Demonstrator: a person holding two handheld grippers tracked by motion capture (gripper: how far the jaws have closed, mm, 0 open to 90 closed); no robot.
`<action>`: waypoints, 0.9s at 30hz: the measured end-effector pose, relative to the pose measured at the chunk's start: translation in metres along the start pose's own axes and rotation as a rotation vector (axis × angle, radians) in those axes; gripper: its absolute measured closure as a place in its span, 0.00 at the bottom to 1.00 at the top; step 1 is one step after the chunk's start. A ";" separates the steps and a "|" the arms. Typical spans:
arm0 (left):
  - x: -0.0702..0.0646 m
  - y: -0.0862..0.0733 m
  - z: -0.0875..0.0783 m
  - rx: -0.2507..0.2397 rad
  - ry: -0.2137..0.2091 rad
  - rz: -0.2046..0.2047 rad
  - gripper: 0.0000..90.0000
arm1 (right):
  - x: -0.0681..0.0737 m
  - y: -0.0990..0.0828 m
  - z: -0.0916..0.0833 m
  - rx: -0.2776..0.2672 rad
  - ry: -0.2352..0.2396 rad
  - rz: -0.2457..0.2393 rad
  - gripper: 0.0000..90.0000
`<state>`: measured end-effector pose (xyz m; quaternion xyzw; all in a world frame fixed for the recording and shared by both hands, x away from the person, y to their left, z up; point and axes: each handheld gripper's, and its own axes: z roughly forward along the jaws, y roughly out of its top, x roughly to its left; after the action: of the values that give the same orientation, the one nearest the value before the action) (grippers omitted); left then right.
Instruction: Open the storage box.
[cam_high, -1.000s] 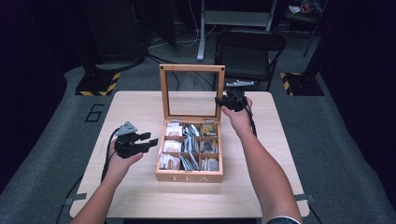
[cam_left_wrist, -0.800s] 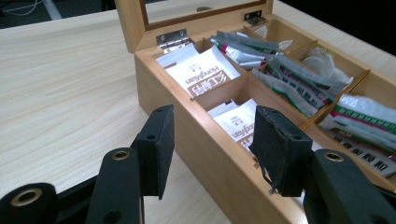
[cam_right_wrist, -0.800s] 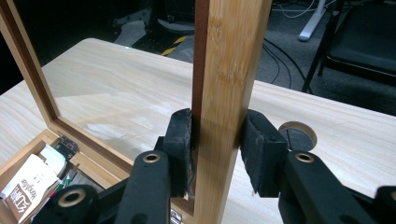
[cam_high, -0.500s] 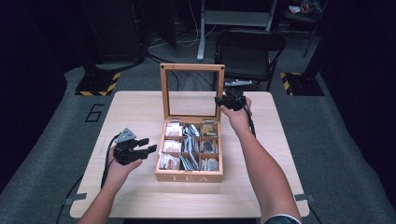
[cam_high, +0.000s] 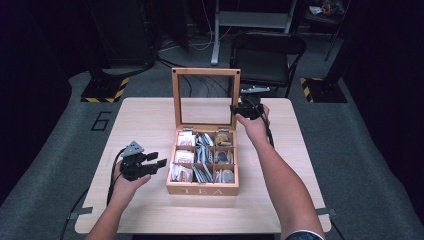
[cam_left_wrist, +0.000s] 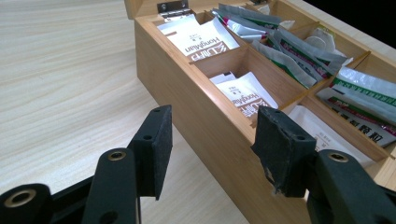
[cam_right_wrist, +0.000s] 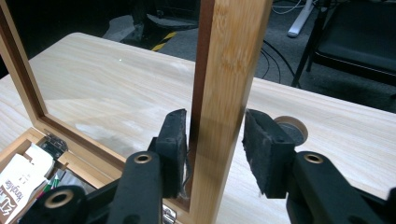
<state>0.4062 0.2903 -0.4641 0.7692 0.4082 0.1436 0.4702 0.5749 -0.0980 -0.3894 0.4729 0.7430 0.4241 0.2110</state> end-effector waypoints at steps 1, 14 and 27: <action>0.000 0.000 0.000 0.001 -0.002 0.002 0.52 | 0.000 -0.001 -0.001 0.000 -0.005 0.005 0.64; -0.003 -0.003 0.002 0.011 -0.010 0.010 0.52 | -0.004 -0.012 -0.027 -0.038 0.000 0.025 0.52; -0.002 -0.003 0.000 0.005 -0.008 -0.008 0.51 | 0.016 -0.031 -0.052 -0.014 0.075 -0.044 0.55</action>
<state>0.4036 0.2898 -0.4663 0.7694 0.4097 0.1376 0.4703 0.5141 -0.1117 -0.3854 0.4389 0.7576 0.4419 0.1952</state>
